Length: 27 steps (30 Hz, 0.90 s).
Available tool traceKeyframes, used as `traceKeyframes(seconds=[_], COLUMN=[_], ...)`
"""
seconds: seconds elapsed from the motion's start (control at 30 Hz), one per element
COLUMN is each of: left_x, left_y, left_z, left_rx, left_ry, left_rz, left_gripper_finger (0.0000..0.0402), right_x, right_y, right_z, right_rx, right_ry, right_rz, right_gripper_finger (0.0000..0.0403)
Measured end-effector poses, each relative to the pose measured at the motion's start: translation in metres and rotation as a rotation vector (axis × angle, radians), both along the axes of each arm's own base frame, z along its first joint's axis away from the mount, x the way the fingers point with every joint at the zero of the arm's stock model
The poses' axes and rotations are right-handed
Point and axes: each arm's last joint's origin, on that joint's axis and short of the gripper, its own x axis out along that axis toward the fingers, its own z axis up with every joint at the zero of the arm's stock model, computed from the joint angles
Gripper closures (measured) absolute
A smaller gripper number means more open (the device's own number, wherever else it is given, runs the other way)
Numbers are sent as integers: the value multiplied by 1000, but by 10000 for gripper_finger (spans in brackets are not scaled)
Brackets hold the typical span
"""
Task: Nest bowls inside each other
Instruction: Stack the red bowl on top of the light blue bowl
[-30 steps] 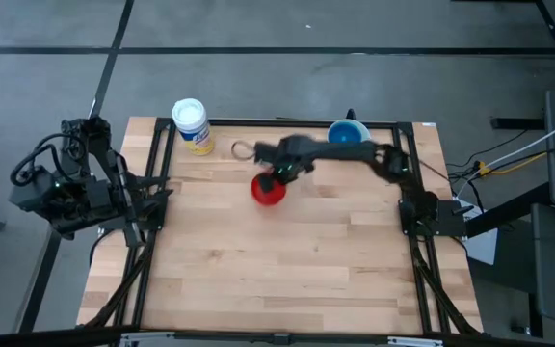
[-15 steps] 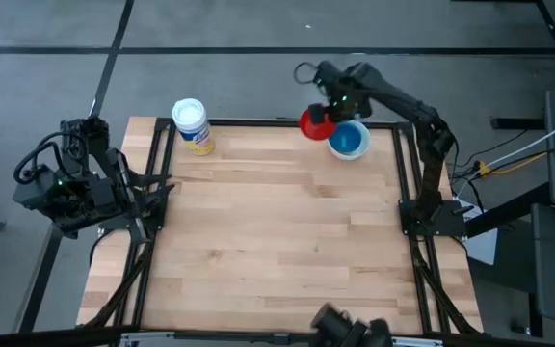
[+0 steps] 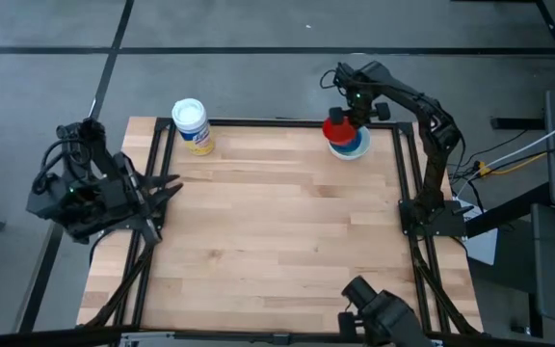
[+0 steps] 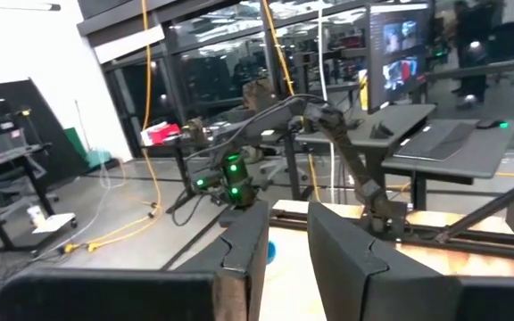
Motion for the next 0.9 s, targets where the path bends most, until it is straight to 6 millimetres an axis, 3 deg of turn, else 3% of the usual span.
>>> traceKeyframes(seconds=[0.27,0.43,0.67,0.9], left_x=[3,3,3,4], left_y=[1,2,2,1], left_z=[0,1,3,4], left_rx=[-29,-40,-71,-86], left_ry=[-16,-23,-41,-50], left_rz=[21,21,21,21], left_gripper_finger=[323,324,325,323], right_x=[-21,-20,-13,-10], right_y=[-7,-9,-14,-22], right_z=[-33,-43,-46,-28], right_rx=[46,10,-82,-257], right_ry=[44,27,-2,-78], right_rz=[-17,3,46,79], right_gripper_finger=[401,395,300,225])
